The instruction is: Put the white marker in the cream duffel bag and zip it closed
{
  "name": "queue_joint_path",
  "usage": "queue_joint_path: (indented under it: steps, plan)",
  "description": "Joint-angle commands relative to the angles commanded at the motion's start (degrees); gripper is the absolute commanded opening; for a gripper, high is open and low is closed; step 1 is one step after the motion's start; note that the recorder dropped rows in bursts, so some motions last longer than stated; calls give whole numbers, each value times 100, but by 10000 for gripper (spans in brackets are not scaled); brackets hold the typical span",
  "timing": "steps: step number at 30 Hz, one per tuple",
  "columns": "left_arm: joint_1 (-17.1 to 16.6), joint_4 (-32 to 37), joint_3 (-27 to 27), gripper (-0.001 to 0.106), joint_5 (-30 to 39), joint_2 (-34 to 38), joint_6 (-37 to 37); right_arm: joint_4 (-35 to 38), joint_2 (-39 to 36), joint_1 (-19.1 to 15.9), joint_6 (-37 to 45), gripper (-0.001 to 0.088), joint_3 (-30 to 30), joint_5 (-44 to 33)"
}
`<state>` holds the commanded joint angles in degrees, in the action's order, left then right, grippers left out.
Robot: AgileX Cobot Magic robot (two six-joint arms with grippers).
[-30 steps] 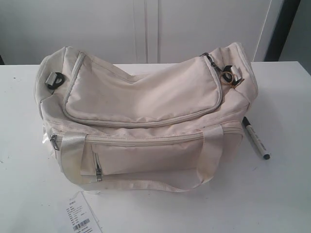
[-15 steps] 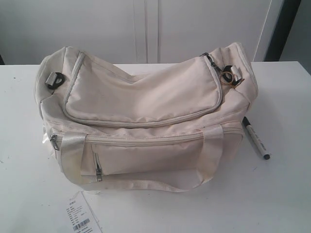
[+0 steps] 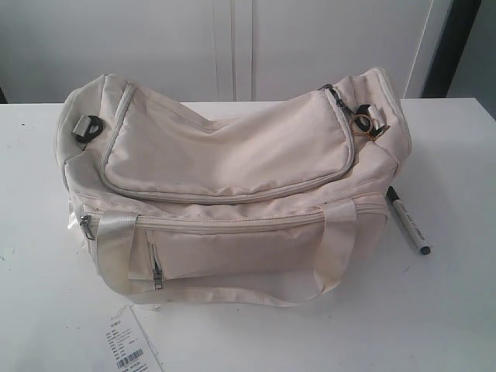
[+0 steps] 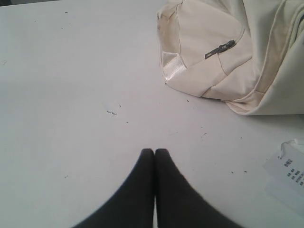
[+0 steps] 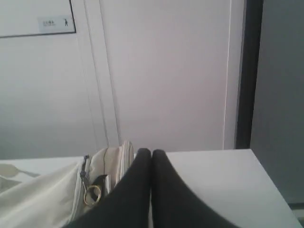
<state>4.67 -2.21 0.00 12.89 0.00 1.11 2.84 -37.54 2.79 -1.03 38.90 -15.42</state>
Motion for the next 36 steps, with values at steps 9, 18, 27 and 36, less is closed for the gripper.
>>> queue_joint_path:
  steps: [9,18,27,36]
  plan:
    - [0,0,0,0,0,0,0,116,-1268,0,631,0,1150,-1451]
    - [0,0,0,0,0,0,0,1384,-2414,0,1885,0,2119,-2574]
    - [0,-10,0,0,0,0,39,1653,-3323,0,2119,60,2878,-2935]
    - [0,-26,0,0,0,0,50,1832,-4177,0,2177,436,3493,-2994]
